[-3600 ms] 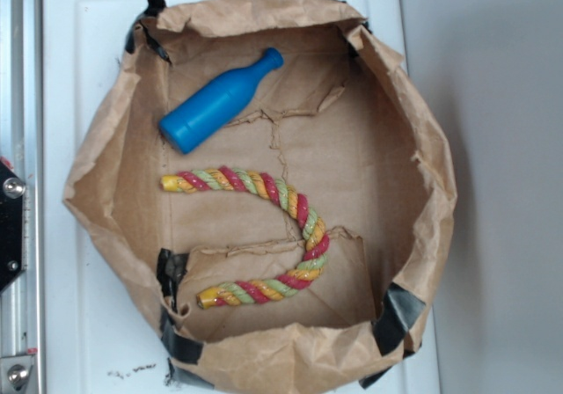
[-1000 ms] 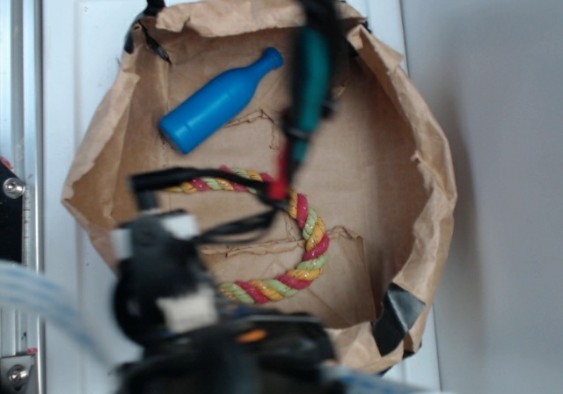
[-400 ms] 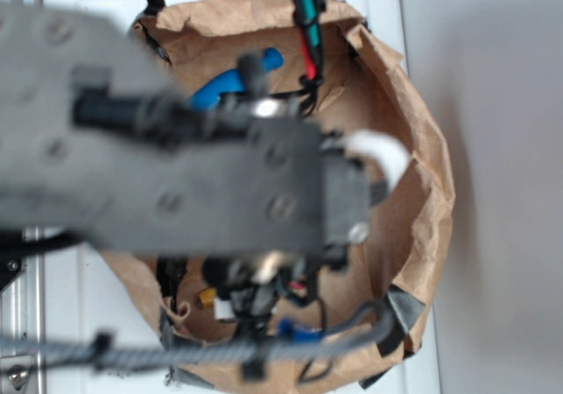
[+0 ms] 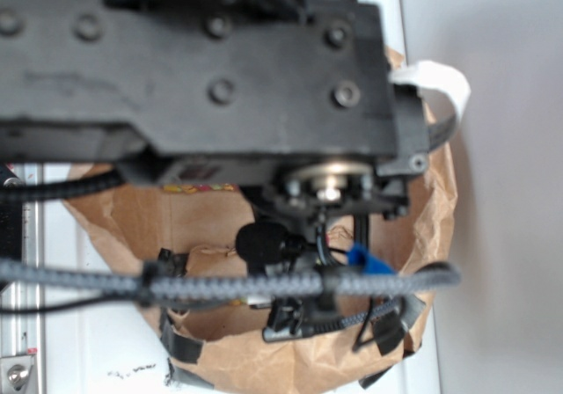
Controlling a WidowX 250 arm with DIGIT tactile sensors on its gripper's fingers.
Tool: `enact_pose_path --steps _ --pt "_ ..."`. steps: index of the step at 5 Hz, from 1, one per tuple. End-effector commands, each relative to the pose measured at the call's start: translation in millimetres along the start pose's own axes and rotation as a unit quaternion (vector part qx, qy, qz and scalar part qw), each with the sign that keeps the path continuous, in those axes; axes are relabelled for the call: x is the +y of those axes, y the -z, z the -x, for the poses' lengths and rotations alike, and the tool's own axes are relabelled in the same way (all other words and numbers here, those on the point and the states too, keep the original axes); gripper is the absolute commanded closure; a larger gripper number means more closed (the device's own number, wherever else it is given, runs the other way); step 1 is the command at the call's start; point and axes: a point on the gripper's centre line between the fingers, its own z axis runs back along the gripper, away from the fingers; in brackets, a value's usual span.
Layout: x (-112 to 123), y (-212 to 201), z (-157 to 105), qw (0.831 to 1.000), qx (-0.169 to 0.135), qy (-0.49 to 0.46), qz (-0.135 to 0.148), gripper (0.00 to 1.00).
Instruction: Grab the multicolored rope.
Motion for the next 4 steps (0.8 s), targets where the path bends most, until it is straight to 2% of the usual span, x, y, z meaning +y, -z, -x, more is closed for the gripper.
enact_pose_path --steps 1,2,3,4 --pt "4.2 -7.9 -8.1 1.0 -0.017 -0.004 -0.002 0.0" --pt "3.7 -3.2 17.7 0.992 -0.043 0.122 0.013 0.0" --pt "23.4 18.7 10.2 0.972 -0.058 0.227 0.002 0.0" --pt "34.3 37.6 3.0 0.962 -0.066 0.264 -0.017 0.0"
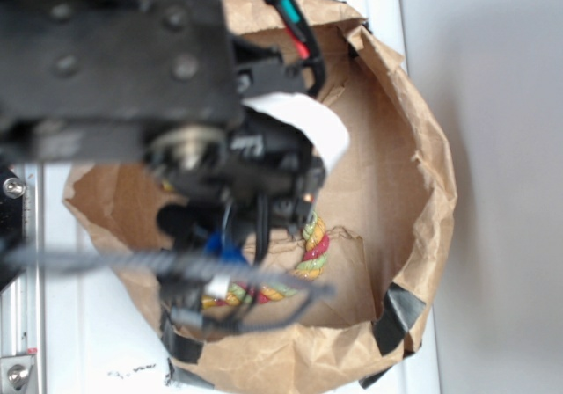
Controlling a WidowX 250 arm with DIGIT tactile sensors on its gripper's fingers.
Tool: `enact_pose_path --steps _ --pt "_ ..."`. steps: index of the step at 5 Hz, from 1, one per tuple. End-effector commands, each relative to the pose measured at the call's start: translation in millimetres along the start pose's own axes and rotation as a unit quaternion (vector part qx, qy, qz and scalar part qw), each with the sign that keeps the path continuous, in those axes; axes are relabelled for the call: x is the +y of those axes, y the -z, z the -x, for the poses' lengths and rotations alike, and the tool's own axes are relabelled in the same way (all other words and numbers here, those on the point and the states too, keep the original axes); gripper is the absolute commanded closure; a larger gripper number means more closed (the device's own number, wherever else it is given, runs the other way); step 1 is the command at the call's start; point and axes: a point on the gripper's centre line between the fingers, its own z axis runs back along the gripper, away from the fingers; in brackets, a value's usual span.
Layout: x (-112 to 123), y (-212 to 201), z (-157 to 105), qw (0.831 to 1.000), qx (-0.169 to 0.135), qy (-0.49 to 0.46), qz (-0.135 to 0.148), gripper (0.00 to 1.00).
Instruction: Grab the multicolored rope.
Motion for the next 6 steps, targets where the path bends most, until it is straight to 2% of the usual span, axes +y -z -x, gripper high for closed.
enact_pose_path --steps 1,2,3,4,5,6 --pt "31.1 18.6 -18.6 0.999 0.008 0.019 -0.034 0.0" --pt "26.2 32.0 -19.5 0.998 0.004 0.03 -0.045 0.0" --pt "13.3 41.6 -20.5 0.998 0.001 0.044 -0.033 0.0" --pt "1.5 55.8 -21.1 0.998 0.015 0.044 -0.03 0.0" --pt "-4.6 65.8 -23.2 0.999 0.008 0.039 -0.011 0.0" --pt "-11.1 81.3 -24.1 0.999 0.027 0.045 -0.015 0.0"
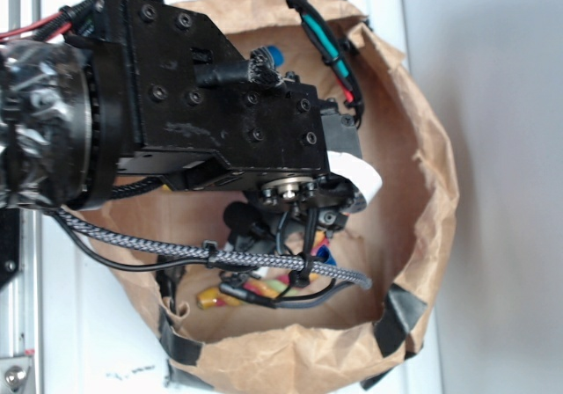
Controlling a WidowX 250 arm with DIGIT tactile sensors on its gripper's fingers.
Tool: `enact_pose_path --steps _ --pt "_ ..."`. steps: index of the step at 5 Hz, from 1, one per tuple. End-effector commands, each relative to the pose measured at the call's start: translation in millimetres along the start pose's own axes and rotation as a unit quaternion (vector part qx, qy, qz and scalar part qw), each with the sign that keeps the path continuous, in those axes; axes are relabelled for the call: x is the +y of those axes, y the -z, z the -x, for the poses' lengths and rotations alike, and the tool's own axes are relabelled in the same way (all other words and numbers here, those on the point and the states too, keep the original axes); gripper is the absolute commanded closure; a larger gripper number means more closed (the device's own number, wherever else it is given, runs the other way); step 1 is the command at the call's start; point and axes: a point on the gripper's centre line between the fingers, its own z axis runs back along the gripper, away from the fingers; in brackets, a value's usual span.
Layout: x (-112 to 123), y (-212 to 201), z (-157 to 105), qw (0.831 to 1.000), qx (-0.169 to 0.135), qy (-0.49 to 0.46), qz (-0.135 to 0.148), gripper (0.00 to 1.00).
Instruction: Grab the multicolored rope.
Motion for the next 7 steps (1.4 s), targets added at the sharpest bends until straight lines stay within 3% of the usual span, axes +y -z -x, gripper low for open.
enact_pose_path --steps 1,5,6,7 --pt "-4.0 18.5 -9.5 1.0 0.021 0.0 -0.014 0.0" --pt "-4.0 18.5 -9.5 1.0 0.021 0.0 -0.014 0.0" --pt "7.0 27.6 -7.9 1.0 0.029 0.0 0.0 0.0" --pt "13.3 38.1 -9.0 1.0 0.019 0.0 -0.009 0.0"
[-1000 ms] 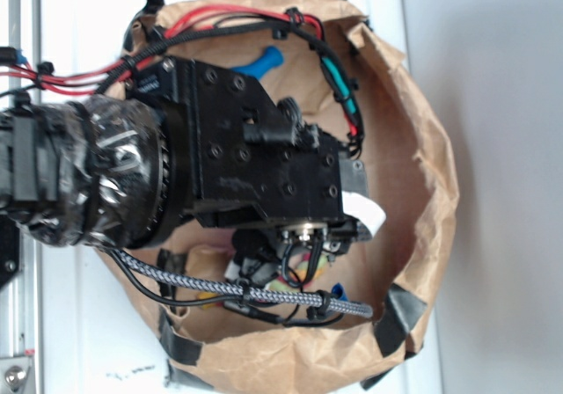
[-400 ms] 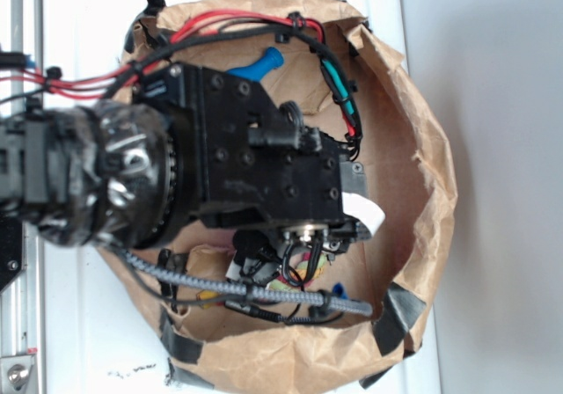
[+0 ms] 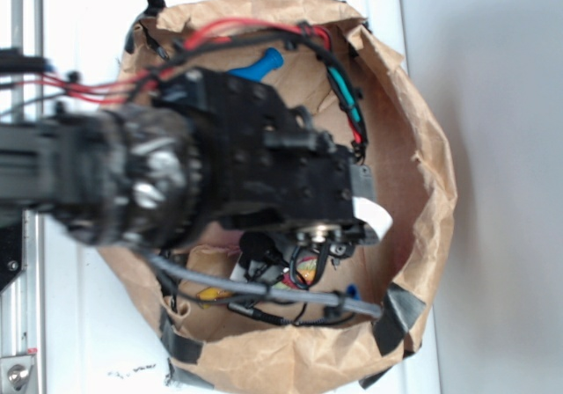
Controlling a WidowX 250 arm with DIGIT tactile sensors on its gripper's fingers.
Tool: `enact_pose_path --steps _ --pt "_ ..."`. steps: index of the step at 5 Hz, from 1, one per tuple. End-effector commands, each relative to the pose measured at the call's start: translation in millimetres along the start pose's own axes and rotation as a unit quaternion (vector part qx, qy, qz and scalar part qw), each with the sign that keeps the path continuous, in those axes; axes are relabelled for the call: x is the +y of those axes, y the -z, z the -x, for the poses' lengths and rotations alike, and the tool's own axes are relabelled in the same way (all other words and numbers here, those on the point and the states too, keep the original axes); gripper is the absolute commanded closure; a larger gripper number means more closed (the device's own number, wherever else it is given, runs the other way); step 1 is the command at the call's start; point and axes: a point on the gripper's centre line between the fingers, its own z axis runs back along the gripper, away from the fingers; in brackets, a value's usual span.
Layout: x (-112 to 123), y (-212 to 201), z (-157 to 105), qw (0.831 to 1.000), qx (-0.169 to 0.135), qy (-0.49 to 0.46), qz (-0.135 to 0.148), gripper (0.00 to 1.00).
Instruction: Grab the multicolored rope.
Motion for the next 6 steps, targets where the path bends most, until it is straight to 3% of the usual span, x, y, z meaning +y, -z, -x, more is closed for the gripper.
enact_pose_path --steps 1,3,4,5,6 --pt "10.6 13.1 -10.0 0.998 -0.046 0.007 -0.043 0.0" --pt "-3.8 17.2 2.7 0.994 -0.077 0.038 -0.067 0.0" --pt "-0.2 26.8 -10.0 0.995 -0.069 0.028 -0.069 0.91" --pt "0.9 25.9 -12.0 0.995 -0.071 0.025 -0.063 1.0" --pt "2.0 23.7 -12.3 0.995 -0.075 0.026 -0.058 1.0"
